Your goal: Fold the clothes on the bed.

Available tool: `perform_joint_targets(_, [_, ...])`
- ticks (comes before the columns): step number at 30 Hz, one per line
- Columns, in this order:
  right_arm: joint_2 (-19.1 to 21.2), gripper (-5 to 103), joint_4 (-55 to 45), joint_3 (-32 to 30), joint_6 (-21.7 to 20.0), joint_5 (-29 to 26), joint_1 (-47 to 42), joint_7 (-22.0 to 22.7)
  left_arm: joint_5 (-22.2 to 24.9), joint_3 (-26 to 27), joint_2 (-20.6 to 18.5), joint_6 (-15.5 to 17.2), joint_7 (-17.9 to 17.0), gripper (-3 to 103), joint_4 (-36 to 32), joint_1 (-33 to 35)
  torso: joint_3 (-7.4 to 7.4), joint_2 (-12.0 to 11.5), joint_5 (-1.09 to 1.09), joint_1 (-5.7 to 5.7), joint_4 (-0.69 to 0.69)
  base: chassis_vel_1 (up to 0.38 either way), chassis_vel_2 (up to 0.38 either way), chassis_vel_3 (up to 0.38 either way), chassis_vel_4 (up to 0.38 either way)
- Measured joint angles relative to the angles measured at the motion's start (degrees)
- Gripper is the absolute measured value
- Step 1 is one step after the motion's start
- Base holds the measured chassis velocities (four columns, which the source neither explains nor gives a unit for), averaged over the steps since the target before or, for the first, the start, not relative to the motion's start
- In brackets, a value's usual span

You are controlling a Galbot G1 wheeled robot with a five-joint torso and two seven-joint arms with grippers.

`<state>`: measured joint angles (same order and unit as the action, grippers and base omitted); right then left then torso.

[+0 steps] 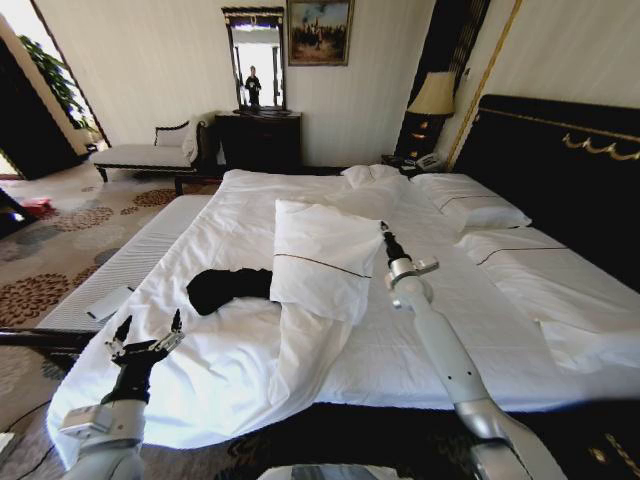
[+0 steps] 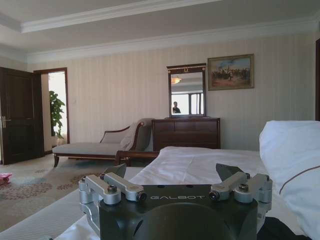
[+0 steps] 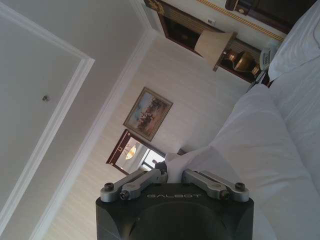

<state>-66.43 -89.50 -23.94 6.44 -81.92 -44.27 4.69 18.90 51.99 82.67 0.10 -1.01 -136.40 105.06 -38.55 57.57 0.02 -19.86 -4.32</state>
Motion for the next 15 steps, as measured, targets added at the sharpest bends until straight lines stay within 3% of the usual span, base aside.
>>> perform_joint_targets(15, [-1.0,0,-15.7,-16.4,1.6,-0.5,-17.7,0.9,1.1,-1.6,-1.1,0.0,0.0,100,0.4,-2.1,0.00,0.0,-0.02,0.00,0.02,0.000,0.000,0.000,0.000])
